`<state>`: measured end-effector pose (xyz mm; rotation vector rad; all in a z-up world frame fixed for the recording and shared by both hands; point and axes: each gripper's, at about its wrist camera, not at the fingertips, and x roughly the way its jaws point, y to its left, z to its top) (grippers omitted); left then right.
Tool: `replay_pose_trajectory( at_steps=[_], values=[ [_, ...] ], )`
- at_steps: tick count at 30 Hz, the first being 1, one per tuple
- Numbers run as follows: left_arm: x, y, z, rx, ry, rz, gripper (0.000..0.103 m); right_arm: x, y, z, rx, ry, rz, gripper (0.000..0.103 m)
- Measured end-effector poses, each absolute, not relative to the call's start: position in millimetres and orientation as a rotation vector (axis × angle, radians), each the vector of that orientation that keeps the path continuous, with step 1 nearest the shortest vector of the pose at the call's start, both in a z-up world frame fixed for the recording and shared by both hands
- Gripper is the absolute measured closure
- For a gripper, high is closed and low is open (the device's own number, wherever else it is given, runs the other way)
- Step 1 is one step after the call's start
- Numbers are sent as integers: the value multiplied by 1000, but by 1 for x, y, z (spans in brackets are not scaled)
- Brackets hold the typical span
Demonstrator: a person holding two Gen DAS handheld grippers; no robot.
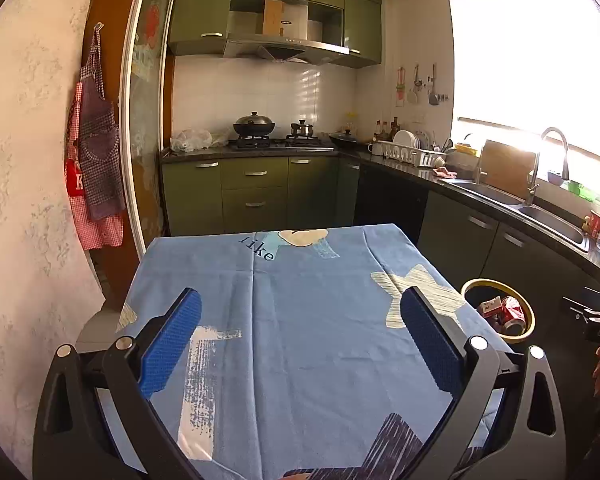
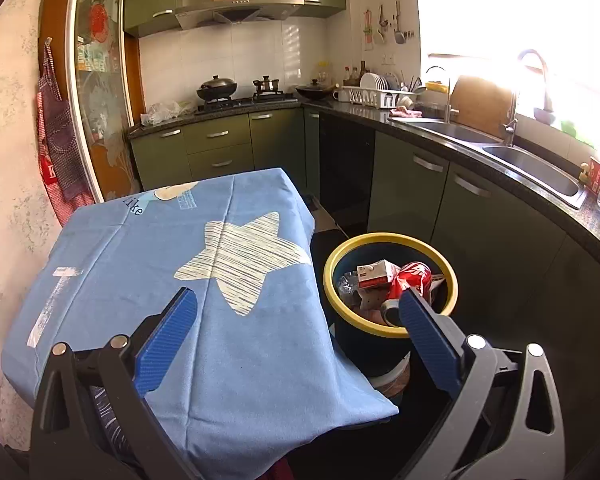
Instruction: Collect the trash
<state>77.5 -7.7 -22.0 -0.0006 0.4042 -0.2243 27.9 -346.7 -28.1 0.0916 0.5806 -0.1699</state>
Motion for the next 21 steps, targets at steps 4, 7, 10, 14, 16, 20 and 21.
replay_pose_trajectory(
  at_steps=[4, 7, 10, 14, 16, 20, 21],
  values=[
    [62, -14, -23, -8, 407, -226, 5, 20, -345, -25, 79, 555, -184, 7],
    [53, -17, -24, 7, 406, -228, 5, 17, -345, -24, 76, 541, -189, 7],
    [52, -20, -21, 19, 401, -226, 5, 16, -346, -24, 81, 535, -194, 7],
    [55, -19, -21, 9, 407, -226, 5, 19, -346, -27, 81, 546, -190, 7],
    [57, -20, -22, 8, 416, -226, 5, 19, -345, -28, 82, 547, -189, 7],
    [60, -20, -24, 6, 424, -230, 5, 19, -346, -29, 84, 550, -190, 7],
    [60, -20, -24, 5, 423, -231, 5, 19, -346, -29, 84, 550, -192, 7]
  ],
)
